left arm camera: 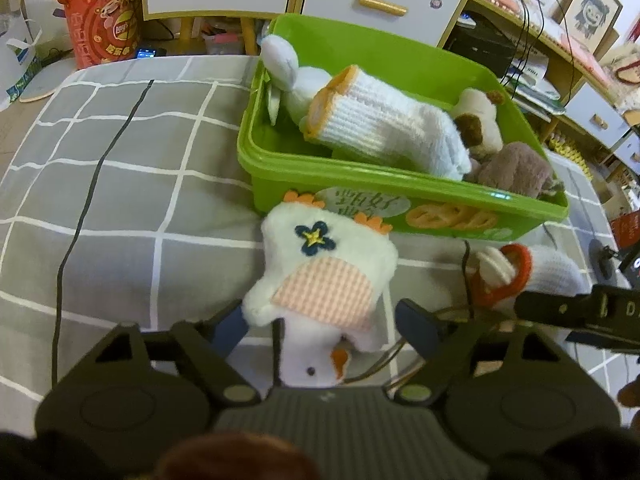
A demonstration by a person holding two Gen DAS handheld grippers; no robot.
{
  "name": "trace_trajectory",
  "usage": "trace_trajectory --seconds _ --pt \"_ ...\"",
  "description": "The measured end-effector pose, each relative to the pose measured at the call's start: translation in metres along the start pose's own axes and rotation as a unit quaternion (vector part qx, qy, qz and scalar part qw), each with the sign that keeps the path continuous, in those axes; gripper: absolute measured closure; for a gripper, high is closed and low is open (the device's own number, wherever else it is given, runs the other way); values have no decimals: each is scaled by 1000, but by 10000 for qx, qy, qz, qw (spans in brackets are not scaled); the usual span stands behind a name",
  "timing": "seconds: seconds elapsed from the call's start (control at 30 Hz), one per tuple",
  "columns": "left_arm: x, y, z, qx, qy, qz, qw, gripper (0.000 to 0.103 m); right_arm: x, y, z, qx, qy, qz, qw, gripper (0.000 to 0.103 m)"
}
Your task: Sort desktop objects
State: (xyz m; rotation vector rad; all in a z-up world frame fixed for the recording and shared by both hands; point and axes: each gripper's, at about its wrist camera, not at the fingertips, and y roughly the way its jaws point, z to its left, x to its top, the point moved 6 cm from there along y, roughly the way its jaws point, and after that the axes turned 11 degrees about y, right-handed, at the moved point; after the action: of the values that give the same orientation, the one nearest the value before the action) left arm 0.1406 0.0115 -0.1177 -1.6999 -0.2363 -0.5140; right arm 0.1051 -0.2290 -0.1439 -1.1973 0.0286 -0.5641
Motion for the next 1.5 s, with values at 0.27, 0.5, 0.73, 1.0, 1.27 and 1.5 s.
trace_trajectory --seconds 0.27,0.5,0.73,1.0,1.27,1.5 --pt "-1 -2 -1 48 70 28 10000 49 1 -1 2 130 21 -8 9999 58" --pt "-1 -7 -6 -89 212 80 9997 66 9 -18 0 234 57 -224 9995 68" --pt "-4 -19 -7 -272 182 62 9994 67 16 -33 -5 303 96 -373 9988 72" --pt "0 -44 -11 -399 359 -160 9984 67 21 -57 -3 536 27 -628 9966 98" --pt "3 -63 -12 -513 390 -366 9972 67 22 -60 -9 615 96 -576 9964 78" --pt "7 -71 -13 -584 309 -495 9966 67 19 -42 -11 536 208 -388 9976 31"
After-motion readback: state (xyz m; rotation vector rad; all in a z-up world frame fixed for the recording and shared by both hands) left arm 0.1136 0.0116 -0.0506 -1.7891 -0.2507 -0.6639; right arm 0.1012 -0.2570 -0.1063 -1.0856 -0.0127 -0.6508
